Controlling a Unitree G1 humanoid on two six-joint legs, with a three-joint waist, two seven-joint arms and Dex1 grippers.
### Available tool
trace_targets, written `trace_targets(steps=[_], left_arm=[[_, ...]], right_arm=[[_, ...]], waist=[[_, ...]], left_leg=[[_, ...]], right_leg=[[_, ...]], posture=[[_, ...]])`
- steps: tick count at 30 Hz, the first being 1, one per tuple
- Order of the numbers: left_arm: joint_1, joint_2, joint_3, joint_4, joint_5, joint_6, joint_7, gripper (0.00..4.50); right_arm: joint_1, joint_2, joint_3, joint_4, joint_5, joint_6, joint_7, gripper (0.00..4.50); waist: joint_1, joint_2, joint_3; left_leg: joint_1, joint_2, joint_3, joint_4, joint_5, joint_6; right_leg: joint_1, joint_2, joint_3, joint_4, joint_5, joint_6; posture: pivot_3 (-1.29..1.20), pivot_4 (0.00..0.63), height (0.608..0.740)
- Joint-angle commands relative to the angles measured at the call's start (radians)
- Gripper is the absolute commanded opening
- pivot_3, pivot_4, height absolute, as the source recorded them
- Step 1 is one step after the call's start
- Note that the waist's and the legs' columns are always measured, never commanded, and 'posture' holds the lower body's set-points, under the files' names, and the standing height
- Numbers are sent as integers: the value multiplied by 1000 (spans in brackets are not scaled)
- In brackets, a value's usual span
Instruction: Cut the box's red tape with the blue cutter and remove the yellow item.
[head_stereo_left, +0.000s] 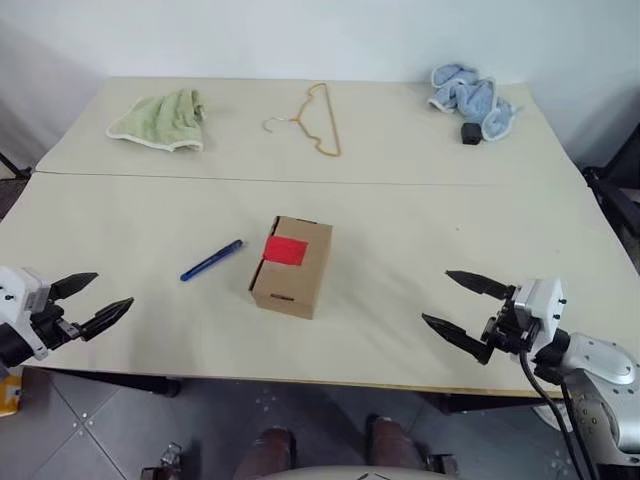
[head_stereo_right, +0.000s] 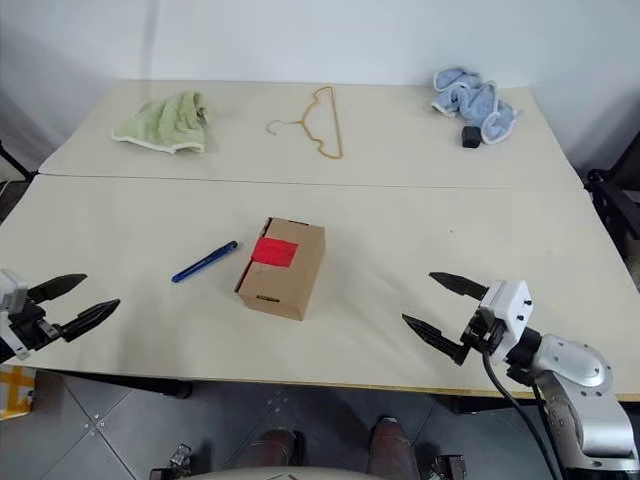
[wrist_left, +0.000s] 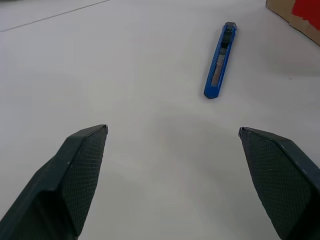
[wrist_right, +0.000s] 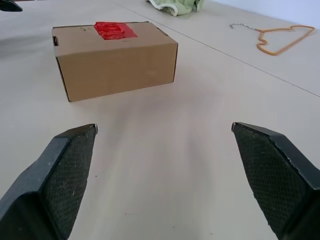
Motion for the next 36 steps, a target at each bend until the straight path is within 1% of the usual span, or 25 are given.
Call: trace_targets(steps=[1, 4, 5, 6, 8, 9, 11, 12, 13, 16, 19, 20, 22, 25, 32, 36], left_arm=[[-7, -4, 22, -11, 4, -15, 27, 4483], [-1, 15, -7, -24, 8, 45, 29, 4483], [11, 17, -27, -66, -4, 57, -3, 4483], [20, 13, -45, -111, -13, 66, -23, 4499], [26, 1, -72, -184, -28, 87, -35, 4059], [9, -15, -97, -221, -26, 105, -10, 3862], [-37, -51, -170, -269, 13, 103, 36, 3209], [-64, -74, -204, -284, 32, 101, 61, 2979], [-88, -96, -234, -293, 44, 111, 85, 2601], [-147, -141, -325, -304, 98, 126, 135, 1624], [-211, -190, -407, -292, 133, 134, 160, 668], [-228, -205, -430, -295, 136, 143, 161, 382], [-252, -228, -477, -314, 144, 160, 156, 382], [-273, -248, -514, -327, 159, 176, 169, 382], [-331, -316, -580, -326, 183, 206, 211, 382], [-391, -360, -638, -299, 215, 188, 208, 382]], right_arm=[[9, -6, 3, -39, 3, 0, 2, 4500], [6, -9, 24, -39, -1, 24, 1, 4500], [-1, -10, 46, -38, -21, 34, -7, 4500], [-8, -11, 70, -40, -35, 54, -17, 4322], [-27, -13, 111, -46, -60, 87, -34, 3888], [-50, -7, 140, -51, -81, 104, -52, 3600], [-106, 14, 204, -47, -131, 137, -95, 2855], [-133, 28, 235, -40, -159, 141, -114, 2563], [-159, 46, 262, -32, -181, 145, -133, 2137], [-238, 115, 330, 0, -240, 167, -206, 1044], [-327, 186, 381, 59, -292, 181, -266, 22], [-355, 203, 394, 81, -309, 181, -279, 0], [-404, 230, 409, 110, -316, 192, -282, 0], [-432, 235, 414, 114, -305, 221, -265, 0], [-429, 205, 446, 81, -294, 302, -205, 0], [-411, 193, 462, 17, -250, 389, -164, 0]], waist=[[1, 0, 0], [1, 0, 0], [1, 0, 0], [1, 0, 0], [1, 0, 0], [1, 0, 0], [1, 0, 0], [2, 0, 0], [2, 0, 0], [1, 0, 0], [-2, 0, 0], [-2, 0, 0], [-2, 0, 0], [-2, 0, 0], [2, 0, 0], [1, 0, 0]], left_leg=[[0, 0, 0, 0, 0, 0], [0, 0, 0, 0, 0, 0], [0, 0, 0, 0, 0, 0], [0, 0, 0, 0, 0, 0], [0, 0, 0, 0, 0, 0], [0, 0, 0, 1, 0, 0], [0, 0, 0, 1, 0, 0], [0, 0, 0, 2, 0, 0], [0, 0, 0, 3, 0, -1], [-1, 0, 0, 3, 1, -1], [-1, 0, 0, 3, 1, -2], [-1, 0, 1, 3, 1, -2], [-1, 0, 0, 3, 1, -2], [-1, 0, 0, 3, 1, -2], [-1, -1, 0, 4, 1, -2], [-1, -1, 0, 4, 1, -2]], right_leg=[[0, 0, 0, 0, 0, 0], [0, 0, 0, 0, 0, 0], [0, 0, 0, 0, 0, 0], [0, 0, 0, 0, 0, 0], [0, 0, 0, 0, 0, 0], [0, 0, 0, 0, 0, 0], [0, 0, 0, 1, 0, 0], [0, 0, 0, 1, 0, 0], [0, 0, 0, 1, 0, 0], [-1, 0, 0, 4, 0, 0], [-2, 0, 0, 4, 0, 0], [-2, 0, 0, 4, 0, 0], [-3, 0, 0, 4, 0, 0], [-3, 0, -2, 5, 0, 0], [-2, 0, -3, 5, 0, -1], [-3, 0, -3, 5, 0, -1]], posture=[[0, 150, 740], [0, 150, 740], [0, 150, 740], [0, 150, 740], [0, 150, 740], [0, 150, 740], [0, 150, 740], [0, 150, 740], [0, 150, 740], [0, 150, 740], [0, 150, 740], [0, 150, 740], [0, 150, 740], [0, 150, 740], [0, 150, 740], [0, 150, 740]])
